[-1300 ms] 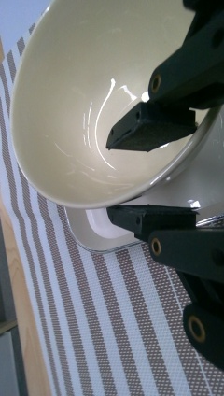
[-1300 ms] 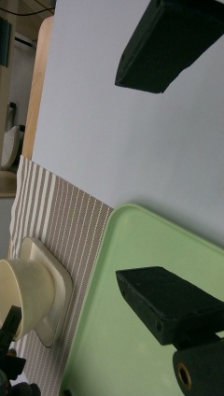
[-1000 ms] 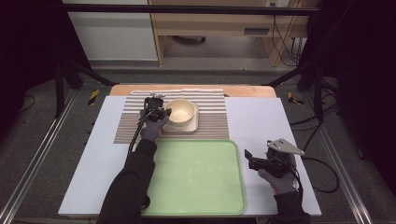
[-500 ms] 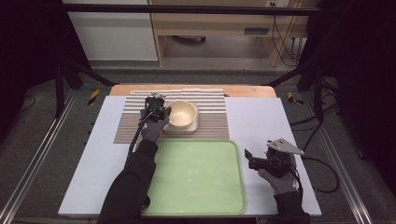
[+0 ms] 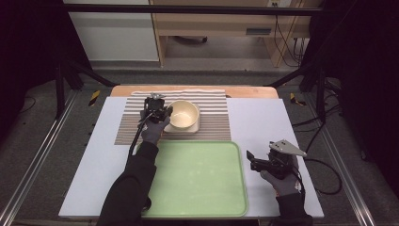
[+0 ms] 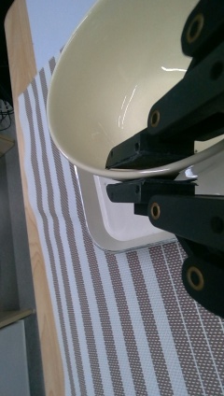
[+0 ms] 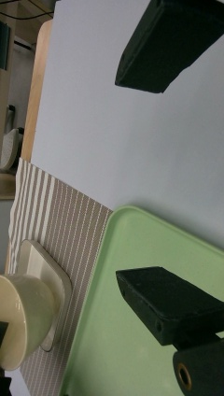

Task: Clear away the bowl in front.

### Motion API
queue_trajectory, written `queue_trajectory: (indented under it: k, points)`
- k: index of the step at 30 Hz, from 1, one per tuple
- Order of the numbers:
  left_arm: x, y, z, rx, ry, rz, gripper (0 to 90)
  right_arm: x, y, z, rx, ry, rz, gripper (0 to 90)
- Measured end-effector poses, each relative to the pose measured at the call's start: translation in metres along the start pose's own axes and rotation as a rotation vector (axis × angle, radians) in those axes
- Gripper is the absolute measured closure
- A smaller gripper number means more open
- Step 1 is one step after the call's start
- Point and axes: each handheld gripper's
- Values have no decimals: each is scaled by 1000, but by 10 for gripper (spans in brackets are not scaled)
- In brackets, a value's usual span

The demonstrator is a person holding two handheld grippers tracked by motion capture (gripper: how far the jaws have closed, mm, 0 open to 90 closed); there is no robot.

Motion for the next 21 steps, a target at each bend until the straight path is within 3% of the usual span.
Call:
queue_trajectory:
  k: [12,21]
  points:
    - [-42,-13,14,27,-75,-29,819,-1,0,1,-4,-5,-7,64]
    - [-71,-29,11,73,-96,-77,819,-3,0,2,-7,-10,-7,59]
Point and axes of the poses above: each handheld gripper's, and its own axes: x roughly forward along the jaws, z roughly out of its top, y roughly to its left, and after that the axes turned 13 degrees about -z, right-handed
